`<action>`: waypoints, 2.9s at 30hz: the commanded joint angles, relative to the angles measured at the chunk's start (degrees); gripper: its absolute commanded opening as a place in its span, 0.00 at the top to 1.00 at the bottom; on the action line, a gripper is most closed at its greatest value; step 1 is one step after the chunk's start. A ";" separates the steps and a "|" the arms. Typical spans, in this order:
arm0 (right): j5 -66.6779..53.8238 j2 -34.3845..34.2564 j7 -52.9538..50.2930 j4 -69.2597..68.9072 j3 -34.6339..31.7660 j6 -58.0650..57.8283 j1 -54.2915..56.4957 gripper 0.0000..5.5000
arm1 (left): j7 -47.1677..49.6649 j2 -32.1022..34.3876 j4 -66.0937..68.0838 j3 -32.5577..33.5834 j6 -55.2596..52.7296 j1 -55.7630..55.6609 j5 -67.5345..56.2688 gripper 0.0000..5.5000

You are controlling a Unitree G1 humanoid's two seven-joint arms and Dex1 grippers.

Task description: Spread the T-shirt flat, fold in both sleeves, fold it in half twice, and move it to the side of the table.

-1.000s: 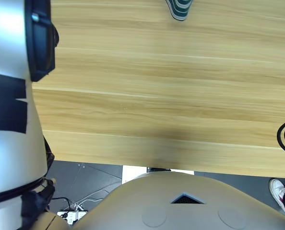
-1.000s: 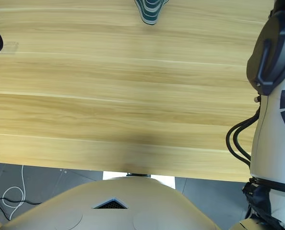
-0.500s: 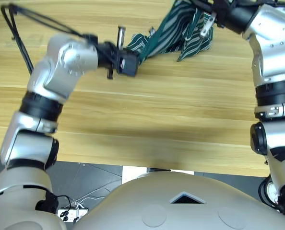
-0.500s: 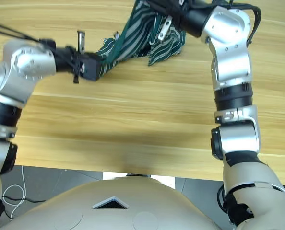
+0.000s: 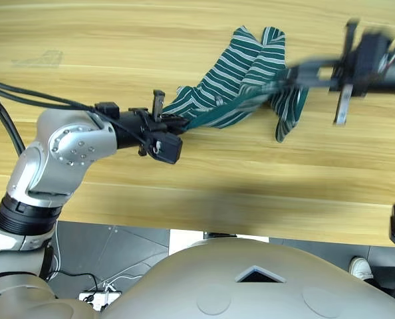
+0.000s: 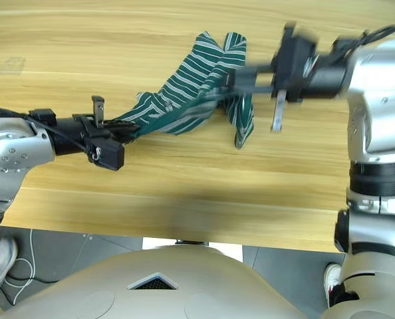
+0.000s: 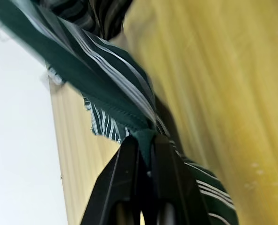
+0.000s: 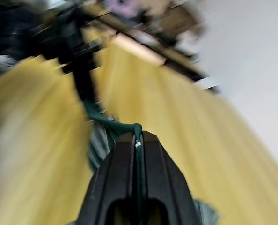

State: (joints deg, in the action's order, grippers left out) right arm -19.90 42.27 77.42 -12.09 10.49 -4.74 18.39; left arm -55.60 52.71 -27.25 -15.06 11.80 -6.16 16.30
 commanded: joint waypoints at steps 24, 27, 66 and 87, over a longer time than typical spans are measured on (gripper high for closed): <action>4.84 -5.57 -4.48 -0.02 14.46 3.46 -13.89 0.61 | -2.69 6.30 -2.31 0.38 5.44 12.54 0.79 0.72; -0.29 -4.46 -3.51 -2.60 12.93 -1.88 -15.26 0.50 | -7.76 10.79 -6.43 0.99 2.82 18.70 -5.92 0.63; 34.17 9.22 -21.70 30.19 8.55 23.29 -10.17 0.40 | 46.65 -10.69 57.02 -7.34 16.58 -4.78 21.92 0.35; 21.87 17.05 -13.65 14.43 5.75 17.30 -23.68 0.40 | 26.19 -3.99 -4.14 4.36 3.41 32.04 18.45 0.35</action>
State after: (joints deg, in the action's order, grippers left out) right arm -1.01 58.24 62.87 -1.34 15.65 14.49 -4.89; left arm -28.62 48.79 -32.20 -11.32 15.11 26.38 34.12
